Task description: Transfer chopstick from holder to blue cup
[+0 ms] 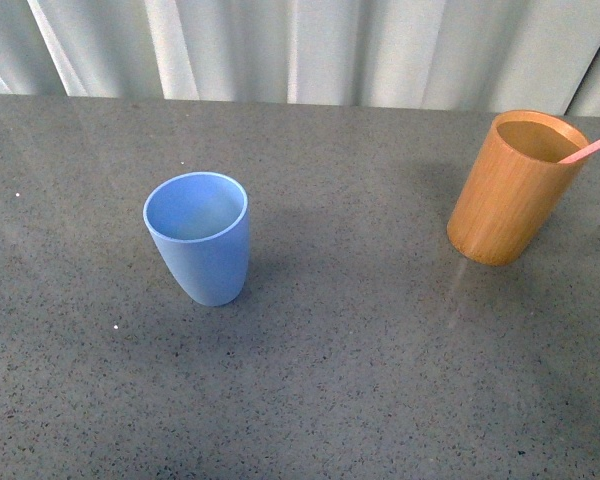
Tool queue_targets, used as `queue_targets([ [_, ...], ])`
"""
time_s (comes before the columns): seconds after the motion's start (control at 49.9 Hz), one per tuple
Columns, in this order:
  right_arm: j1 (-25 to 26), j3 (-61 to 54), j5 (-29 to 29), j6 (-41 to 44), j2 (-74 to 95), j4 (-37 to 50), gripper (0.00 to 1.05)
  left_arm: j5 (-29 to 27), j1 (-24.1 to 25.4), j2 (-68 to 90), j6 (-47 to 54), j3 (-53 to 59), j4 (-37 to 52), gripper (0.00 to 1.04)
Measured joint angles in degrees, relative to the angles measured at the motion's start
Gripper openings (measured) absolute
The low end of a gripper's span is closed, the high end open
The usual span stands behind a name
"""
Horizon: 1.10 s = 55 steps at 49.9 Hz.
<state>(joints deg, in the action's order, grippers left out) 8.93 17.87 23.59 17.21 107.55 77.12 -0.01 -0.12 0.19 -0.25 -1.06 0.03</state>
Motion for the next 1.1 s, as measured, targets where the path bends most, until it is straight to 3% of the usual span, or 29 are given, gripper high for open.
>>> queue_targets([
  [0.842,-7.43,7.15,-2.60,-1.51,1.57,-2.91,0.92,0.00,0.00,0.00,0.00,0.00,0.00,0.98],
  [0.942,-7.61,7.28,-3.08,-1.62,1.51,-2.91,0.79,0.00,0.00,0.00,0.00,0.00,0.00,0.98],
  [1.102,-8.02,7.21,-3.65,-1.88,1.46,-2.40,0.44,0.00,0.00,0.00,0.00,0.00,0.00,0.98],
])
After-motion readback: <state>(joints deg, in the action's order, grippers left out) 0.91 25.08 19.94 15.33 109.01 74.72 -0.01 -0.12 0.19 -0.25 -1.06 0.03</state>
